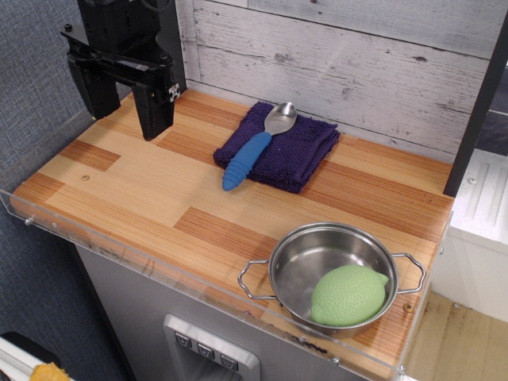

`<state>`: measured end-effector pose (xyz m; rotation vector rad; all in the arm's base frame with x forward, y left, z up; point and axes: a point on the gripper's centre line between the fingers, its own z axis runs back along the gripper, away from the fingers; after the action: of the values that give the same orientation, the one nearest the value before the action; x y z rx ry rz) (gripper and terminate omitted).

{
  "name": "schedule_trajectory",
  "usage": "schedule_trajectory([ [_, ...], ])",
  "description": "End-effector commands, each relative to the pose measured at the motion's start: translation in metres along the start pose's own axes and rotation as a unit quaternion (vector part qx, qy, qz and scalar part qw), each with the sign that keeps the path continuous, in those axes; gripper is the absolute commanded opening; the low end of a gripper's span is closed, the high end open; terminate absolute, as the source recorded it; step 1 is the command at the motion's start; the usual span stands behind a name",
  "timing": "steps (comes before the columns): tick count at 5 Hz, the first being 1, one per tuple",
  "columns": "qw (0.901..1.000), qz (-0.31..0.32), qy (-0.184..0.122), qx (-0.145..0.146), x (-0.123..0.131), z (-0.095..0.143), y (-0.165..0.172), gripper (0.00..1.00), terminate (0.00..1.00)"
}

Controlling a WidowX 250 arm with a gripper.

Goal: PICK UP THE FRUIT AND PUT ON THE ANOTHER SIDE OF THE TABLE

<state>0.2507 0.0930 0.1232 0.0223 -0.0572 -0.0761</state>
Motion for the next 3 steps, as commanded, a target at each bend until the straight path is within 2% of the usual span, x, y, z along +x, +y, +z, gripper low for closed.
schedule_trajectory([
  [1, 1.0, 0.0, 0.0, 0.0, 0.0, 0.0, 0.0, 1.0, 0.0],
  [3, 0.9978, -0.059, -0.024, -0.015, 0.007, -0.009, -0.083, 1.0, 0.0],
])
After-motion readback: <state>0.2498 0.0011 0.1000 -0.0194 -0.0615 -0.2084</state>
